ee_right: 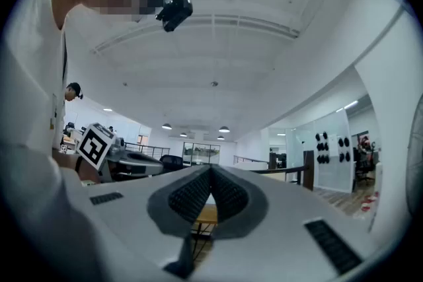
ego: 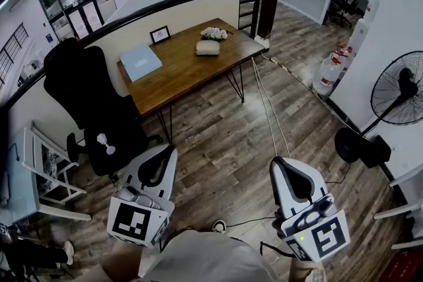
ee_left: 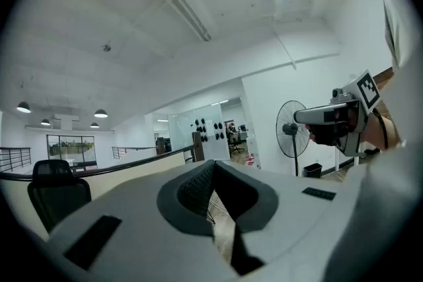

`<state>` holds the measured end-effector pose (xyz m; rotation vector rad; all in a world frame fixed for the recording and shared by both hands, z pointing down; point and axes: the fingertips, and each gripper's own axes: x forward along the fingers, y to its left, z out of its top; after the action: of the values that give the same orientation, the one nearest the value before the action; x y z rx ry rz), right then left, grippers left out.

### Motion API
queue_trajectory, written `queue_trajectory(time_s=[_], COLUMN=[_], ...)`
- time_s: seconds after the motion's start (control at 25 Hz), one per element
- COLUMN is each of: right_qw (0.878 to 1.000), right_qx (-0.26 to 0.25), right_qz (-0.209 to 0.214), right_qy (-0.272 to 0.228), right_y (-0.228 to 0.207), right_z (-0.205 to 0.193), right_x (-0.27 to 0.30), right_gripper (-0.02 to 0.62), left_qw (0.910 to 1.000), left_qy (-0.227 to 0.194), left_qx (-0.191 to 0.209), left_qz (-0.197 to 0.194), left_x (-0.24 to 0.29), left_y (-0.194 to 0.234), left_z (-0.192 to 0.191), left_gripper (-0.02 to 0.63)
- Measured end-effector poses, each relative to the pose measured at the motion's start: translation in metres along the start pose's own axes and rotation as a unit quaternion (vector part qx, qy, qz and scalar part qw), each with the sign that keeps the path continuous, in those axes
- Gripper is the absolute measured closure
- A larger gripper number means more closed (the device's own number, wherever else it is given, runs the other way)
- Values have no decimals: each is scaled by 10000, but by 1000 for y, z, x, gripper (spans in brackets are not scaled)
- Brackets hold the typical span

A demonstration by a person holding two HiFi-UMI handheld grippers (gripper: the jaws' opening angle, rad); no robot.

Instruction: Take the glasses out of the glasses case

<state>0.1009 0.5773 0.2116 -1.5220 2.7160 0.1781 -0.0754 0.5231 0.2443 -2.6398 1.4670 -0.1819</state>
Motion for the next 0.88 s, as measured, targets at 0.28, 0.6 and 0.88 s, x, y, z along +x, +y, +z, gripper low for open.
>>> queue_trajectory(time_s=[0.28,0.6,0.88], right_qw=[9998,9995,9995], right_qx=[143,-40,-178], right_qz=[76,324,-269], right_qy=[-108,50,10], right_y=[4,16,-1], right_z=[1,-5,-6], right_x=[-5,-10,-6], right_gripper=[592,592,353], left_qw=[10000,9999,9996], left_qy=[26,-1,-46], left_qx=[41,161,243], left_qz=[-37,-61,134], left_x=[-1,-6,-13], left_y=[-6,-12,2], left_z=[-3,-1,4], left_gripper=[604,604,604])
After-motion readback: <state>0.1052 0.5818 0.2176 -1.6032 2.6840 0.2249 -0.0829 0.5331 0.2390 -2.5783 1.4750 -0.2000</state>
